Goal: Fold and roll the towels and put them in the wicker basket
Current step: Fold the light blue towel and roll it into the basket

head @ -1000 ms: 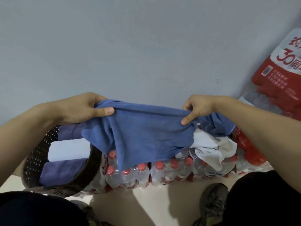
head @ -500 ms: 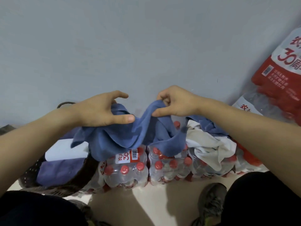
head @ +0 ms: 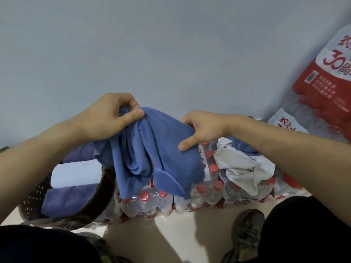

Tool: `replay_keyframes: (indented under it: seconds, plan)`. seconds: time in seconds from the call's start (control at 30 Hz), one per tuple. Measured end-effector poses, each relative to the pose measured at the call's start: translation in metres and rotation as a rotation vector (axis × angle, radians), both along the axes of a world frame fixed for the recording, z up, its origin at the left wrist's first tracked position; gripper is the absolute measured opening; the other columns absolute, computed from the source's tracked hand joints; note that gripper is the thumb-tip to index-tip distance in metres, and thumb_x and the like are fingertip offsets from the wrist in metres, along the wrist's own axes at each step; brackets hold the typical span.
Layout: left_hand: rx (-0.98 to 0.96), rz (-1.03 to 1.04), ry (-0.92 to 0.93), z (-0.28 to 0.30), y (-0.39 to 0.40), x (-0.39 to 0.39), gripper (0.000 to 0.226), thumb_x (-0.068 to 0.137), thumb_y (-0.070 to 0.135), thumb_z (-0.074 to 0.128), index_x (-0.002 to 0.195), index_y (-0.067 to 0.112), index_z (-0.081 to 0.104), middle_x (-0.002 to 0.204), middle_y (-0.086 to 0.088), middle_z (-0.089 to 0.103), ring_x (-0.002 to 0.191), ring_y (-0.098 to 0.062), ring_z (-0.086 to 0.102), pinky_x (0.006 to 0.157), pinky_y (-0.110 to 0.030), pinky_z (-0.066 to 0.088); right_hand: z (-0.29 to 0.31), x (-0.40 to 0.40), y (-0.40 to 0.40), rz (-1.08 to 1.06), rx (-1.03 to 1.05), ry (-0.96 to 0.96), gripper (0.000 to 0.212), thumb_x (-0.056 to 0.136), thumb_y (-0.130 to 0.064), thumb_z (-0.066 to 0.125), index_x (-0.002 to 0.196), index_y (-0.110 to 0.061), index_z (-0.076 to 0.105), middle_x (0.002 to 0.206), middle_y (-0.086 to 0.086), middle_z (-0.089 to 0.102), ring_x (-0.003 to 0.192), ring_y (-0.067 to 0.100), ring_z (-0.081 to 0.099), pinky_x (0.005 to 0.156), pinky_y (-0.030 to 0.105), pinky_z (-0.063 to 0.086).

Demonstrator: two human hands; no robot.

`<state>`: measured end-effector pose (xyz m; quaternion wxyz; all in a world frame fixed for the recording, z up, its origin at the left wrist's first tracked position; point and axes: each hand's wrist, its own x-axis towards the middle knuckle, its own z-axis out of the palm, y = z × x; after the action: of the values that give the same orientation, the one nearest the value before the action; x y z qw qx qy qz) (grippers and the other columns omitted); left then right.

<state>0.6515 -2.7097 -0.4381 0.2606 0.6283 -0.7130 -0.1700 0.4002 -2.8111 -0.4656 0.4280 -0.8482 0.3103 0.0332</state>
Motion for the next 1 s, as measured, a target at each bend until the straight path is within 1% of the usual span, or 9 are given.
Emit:
replay_keyframes:
  seconds: [0.17,0.3,0.47,0.6,0.7,0.77,0.83,0.9,1.0]
  plan:
    - [0.068,0.059,-0.083,-0.004,0.0,0.015,0.015,0.089,0.04,0.064,0.083,0.026,0.062,0.082,0.009,0.069,0.079,-0.008,0.064,0.072,-0.029,0.05,-0.005,-0.027,-0.026,-0.05,-0.004,0.127,0.018,0.086,-0.031,0.075,0.098,-0.017,0.073,0.094,-0.004,0.076,0.084,0.013,0.072,0.076,0.029,0.056]
    - [0.145,0.051,-0.134,-0.01,-0.002,0.014,0.019,0.091,0.045,0.057,0.084,0.027,0.06,0.083,0.012,0.067,0.079,-0.004,0.062,0.066,-0.02,0.043,-0.008,-0.039,-0.036,-0.209,0.118,0.068,0.023,0.096,-0.033,0.062,0.103,-0.014,0.071,0.098,0.0,0.076,0.092,0.019,0.073,0.081,0.033,0.058]
    - [0.265,0.044,-0.126,-0.016,-0.002,0.004,0.024,0.092,0.046,0.055,0.084,0.024,0.06,0.081,0.009,0.067,0.077,-0.007,0.062,0.065,-0.019,0.043,-0.011,-0.036,-0.035,-0.483,0.295,-0.192,0.035,0.098,-0.03,0.059,0.115,0.0,0.065,0.111,0.018,0.072,0.104,0.033,0.069,0.092,0.049,0.056]
    - [0.377,-0.043,-0.111,-0.024,0.002,-0.013,0.023,0.089,0.045,0.063,0.084,0.022,0.063,0.083,0.006,0.071,0.083,-0.015,0.066,0.077,-0.029,0.052,0.005,-0.022,-0.028,-0.589,0.325,-0.375,0.021,0.093,-0.027,0.066,0.087,-0.007,0.068,0.078,0.006,0.074,0.07,0.017,0.071,0.061,0.027,0.057]
    - [0.406,-0.047,0.025,-0.031,0.006,-0.032,0.034,0.076,0.051,0.074,0.097,0.027,0.061,0.087,0.007,0.073,0.081,-0.01,0.068,0.077,-0.022,0.052,0.018,-0.007,-0.016,-0.496,0.361,-0.397,0.023,0.094,-0.027,0.065,0.094,-0.004,0.065,0.082,0.011,0.069,0.074,0.021,0.066,0.067,0.032,0.054]
    - [0.434,-0.068,0.258,-0.029,0.006,-0.045,0.057,0.067,0.052,0.081,0.115,0.033,0.056,0.096,0.008,0.074,0.084,-0.009,0.071,0.079,-0.018,0.053,0.022,0.002,-0.005,-0.393,0.373,-0.363,0.027,0.094,-0.029,0.064,0.099,-0.003,0.065,0.085,0.012,0.068,0.076,0.021,0.065,0.066,0.032,0.054]
    - [0.399,-0.117,0.49,-0.026,0.004,-0.057,0.062,0.071,0.045,0.084,0.125,0.031,0.056,0.104,0.005,0.075,0.093,-0.013,0.072,0.084,-0.021,0.056,0.021,0.011,0.006,-0.326,0.382,-0.344,0.03,0.093,-0.031,0.066,0.099,-0.002,0.066,0.085,0.012,0.07,0.076,0.02,0.067,0.065,0.03,0.056]
    - [0.295,-0.085,0.554,-0.023,0.0,-0.063,0.043,0.079,0.035,0.08,0.117,0.023,0.066,0.102,0.005,0.076,0.096,-0.008,0.071,0.081,-0.017,0.054,0.017,0.016,0.013,-0.312,0.406,-0.363,0.032,0.09,-0.034,0.069,0.095,-0.003,0.068,0.085,0.011,0.072,0.075,0.018,0.068,0.066,0.027,0.057]
    - [0.125,0.074,0.491,-0.018,-0.006,-0.063,0.022,0.084,0.032,0.074,0.087,0.011,0.072,0.074,-0.002,0.073,0.069,-0.007,0.065,0.062,-0.016,0.05,0.012,0.015,0.011,-0.352,0.494,-0.463,0.028,0.083,-0.034,0.076,0.088,-0.009,0.066,0.085,0.008,0.073,0.08,0.018,0.07,0.071,0.027,0.058]
